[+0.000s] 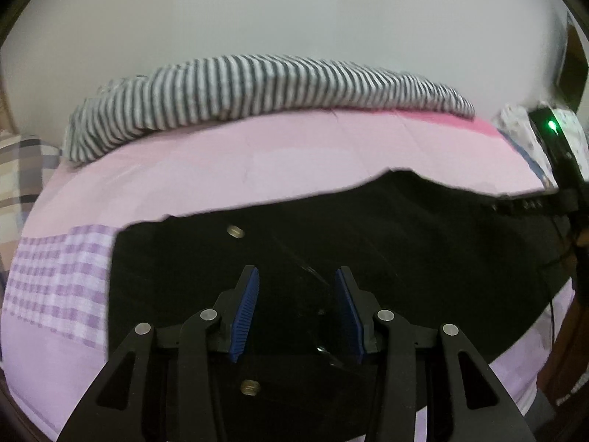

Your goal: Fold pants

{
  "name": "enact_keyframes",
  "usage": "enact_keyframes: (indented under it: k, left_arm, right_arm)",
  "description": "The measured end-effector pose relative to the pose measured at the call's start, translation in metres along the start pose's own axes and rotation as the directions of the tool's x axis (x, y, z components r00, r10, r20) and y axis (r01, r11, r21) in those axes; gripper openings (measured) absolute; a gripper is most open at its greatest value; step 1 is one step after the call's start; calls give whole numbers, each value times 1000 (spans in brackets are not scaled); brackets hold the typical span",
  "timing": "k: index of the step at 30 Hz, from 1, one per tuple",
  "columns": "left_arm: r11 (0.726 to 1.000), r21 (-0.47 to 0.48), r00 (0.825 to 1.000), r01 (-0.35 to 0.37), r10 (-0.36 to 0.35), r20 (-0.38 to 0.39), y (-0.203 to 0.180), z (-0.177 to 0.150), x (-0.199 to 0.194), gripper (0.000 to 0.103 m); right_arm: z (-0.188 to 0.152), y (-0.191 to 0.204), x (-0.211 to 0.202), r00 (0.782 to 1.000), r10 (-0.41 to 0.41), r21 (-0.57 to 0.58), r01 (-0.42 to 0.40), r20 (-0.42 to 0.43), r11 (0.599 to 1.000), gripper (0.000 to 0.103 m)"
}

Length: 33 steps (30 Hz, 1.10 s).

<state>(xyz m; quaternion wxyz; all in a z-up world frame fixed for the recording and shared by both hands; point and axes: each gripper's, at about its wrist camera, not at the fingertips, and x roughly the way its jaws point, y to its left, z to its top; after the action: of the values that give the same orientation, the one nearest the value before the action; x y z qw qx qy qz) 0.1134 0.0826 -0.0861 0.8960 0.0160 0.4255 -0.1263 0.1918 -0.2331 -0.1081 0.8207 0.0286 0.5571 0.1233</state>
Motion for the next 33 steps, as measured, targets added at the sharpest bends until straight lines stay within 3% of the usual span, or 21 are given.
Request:
enact_keyframes:
  k: [3, 12, 16, 18, 20, 28, 33]
  left_arm:
    - [1000, -5, 999, -20, 20, -42, -1, -3, 14, 45]
    - [998, -5, 997, -56, 55, -60, 2, -3, 35, 45]
    - [997, -6, 995, -76, 76, -68, 0, 0, 38, 45]
    - [996, -7, 994, -88, 87, -65, -3, 2, 34, 45]
    - [996, -8, 995, -86, 85, -53, -6, 4, 28, 45]
    - [998, 59, 1000, -12, 12, 7, -65, 24, 3, 49]
    - [992, 103, 998, 69, -70, 0, -112, 22, 4, 51]
  right_arm:
    - [4, -2, 10, 1000, -21, 17, 21, 6, 1000, 22]
    - [20, -4, 20, 999, -25, 49, 22, 47, 999, 21]
    - [19, -13, 16, 998, 29, 96, -34, 54, 995, 21]
    - [14, -23, 3, 992, 89, 147, -101, 86, 984, 22]
    - [8, -33, -13, 987, 100, 168, -120, 125, 978, 23]
    - [-58, -116, -90, 973, 39, 339, -116, 226, 933, 28]
    - [-130, -183, -136, 970, -45, 512, -86, 238, 855, 28]
